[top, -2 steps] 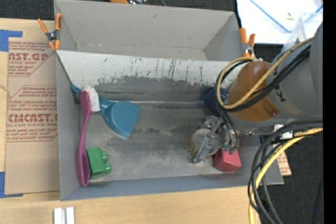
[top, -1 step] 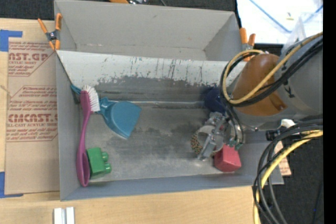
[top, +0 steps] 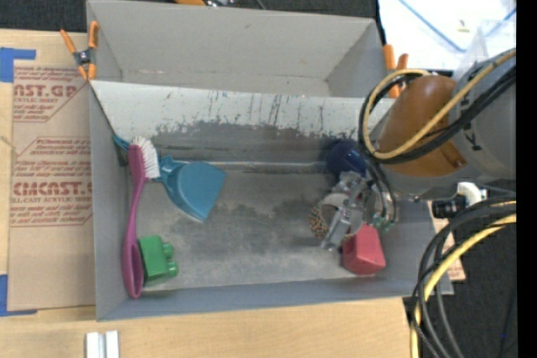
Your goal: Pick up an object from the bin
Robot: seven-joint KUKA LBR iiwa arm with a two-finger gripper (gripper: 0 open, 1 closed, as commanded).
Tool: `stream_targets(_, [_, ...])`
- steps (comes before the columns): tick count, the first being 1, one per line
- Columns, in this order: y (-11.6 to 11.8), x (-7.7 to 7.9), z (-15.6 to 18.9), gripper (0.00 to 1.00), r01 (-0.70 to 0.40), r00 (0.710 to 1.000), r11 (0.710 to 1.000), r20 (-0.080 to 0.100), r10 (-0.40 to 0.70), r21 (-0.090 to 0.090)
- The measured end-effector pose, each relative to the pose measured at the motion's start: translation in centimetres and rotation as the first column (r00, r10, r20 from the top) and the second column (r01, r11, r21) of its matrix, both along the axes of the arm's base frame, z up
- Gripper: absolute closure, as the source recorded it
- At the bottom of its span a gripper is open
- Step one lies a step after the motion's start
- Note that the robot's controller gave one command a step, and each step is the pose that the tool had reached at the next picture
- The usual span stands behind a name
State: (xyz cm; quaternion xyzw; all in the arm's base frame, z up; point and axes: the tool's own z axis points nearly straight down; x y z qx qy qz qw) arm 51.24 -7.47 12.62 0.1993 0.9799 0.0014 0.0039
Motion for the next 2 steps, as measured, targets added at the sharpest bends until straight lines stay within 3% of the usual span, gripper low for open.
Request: stream_targets(2, [0.05, 0.02, 0.66, 1.00, 0.000, 1.000, 1.000, 0.001, 0.000, 0.000])
